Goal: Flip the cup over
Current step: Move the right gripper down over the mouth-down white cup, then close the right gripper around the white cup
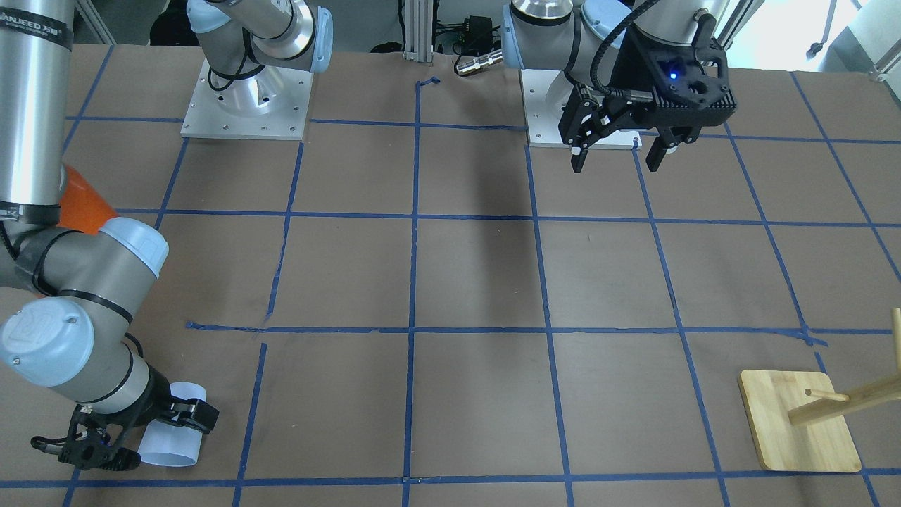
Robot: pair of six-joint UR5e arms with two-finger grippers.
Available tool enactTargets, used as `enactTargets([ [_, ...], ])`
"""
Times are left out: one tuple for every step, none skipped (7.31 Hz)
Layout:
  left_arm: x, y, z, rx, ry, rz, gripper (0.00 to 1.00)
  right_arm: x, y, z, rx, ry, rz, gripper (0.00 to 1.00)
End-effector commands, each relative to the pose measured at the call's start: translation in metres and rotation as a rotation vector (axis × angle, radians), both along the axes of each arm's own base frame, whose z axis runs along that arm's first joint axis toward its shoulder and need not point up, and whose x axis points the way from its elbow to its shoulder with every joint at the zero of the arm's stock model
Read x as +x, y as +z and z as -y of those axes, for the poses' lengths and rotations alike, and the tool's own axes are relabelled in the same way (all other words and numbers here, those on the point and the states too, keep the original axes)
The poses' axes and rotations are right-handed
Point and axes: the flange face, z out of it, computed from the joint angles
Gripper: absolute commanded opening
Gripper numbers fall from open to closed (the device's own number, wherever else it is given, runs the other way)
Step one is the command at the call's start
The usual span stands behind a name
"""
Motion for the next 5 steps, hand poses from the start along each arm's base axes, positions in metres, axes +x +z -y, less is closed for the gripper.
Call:
enactTargets([
  [0.0,0.0,0.0,0.0,0.001,0.0,1.0,0.0,-0.002,0.012,-0.078,0.013,-0.014,0.78],
  [0.0,0.0,0.0,0.0,0.0,0.0,1.0,0.004,-0.003,0.011,-0.072,0.014,-0.021,0.25],
  [0.0,0.0,0.0,0.002,0.001,0.0,1.0,0.006,0.003,0.012,-0.087,0.018,-0.024,0.15],
  [0.0,0.0,0.0,0.002,0.0,0.0,1.0,0.022,0.009,0.013,-0.096,0.042,-0.03,0.15],
  [0.0,0.0,0.0,0.002,0.0,0.0,1.0,0.068,0.033,0.009,-0.124,0.109,-0.034,0.15],
])
